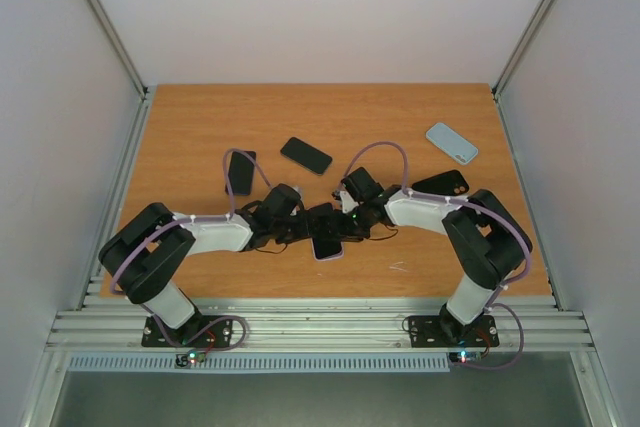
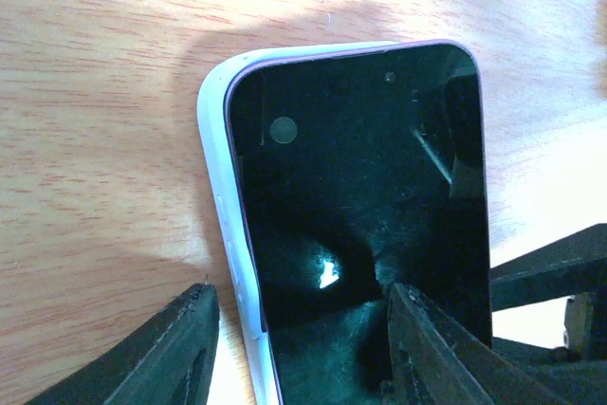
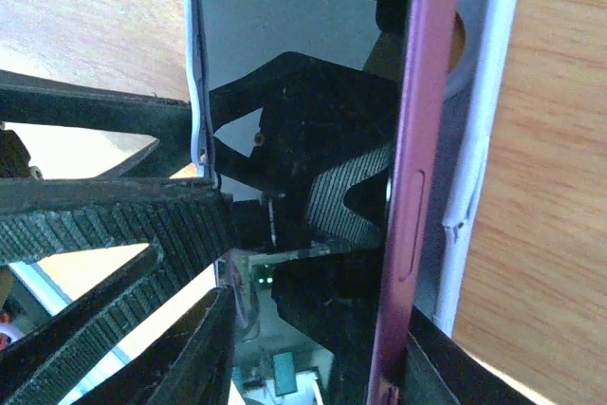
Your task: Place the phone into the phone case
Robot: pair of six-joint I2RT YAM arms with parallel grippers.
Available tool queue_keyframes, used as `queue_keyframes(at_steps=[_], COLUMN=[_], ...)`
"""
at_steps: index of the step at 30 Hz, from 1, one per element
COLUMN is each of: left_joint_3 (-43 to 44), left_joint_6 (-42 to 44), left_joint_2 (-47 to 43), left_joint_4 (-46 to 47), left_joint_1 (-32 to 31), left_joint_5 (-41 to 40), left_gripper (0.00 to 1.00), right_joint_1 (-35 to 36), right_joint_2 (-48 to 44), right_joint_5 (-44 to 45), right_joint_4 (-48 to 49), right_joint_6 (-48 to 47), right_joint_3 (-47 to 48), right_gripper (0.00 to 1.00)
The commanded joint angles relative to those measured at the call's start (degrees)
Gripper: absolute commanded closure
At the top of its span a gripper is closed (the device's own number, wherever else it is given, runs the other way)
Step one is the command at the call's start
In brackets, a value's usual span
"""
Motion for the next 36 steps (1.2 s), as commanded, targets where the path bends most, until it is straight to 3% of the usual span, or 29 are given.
queue_keyframes(at_steps=[1,7,15,26,36], left_joint_3=[0.4,0.2,-1.1,-3.6,-3.5], left_joint_6=[0.3,0.4,0.2,-0.8,-2.0], left_joint_2=[1.7,0.8,-1.6,-5.5,-3.3], left_joint_4=[-4.0,-4.8,-4.9,-7.8,-5.8], left_joint_1=[-0.6,-0.8,-1.6,-3.6,-4.5], left_joint_5=[-0.8,-1.0,-1.2,-1.3,-0.2], left_gripper=[0.50,0.49,0.50,0.56,0.63], right_joint_1=[1.8,3.2,4.5,7.3,8.2], right_joint_2=[-2.7,-5.0,-9.9,-11.9,-8.6], right_joint_5=[5.4,10.5,15.2,19.6,20.2], right_joint_4=[-6.4,-10.6,-14.1,-13.8,-11.6], right_joint_6=[-2.1,-2.8,-3.8,-3.0,-2.7], right_joint_3=[2.6,3.7,3.2,-1.5,-2.0], right_gripper=[0.55,0.43,0.43,0.76,0.90])
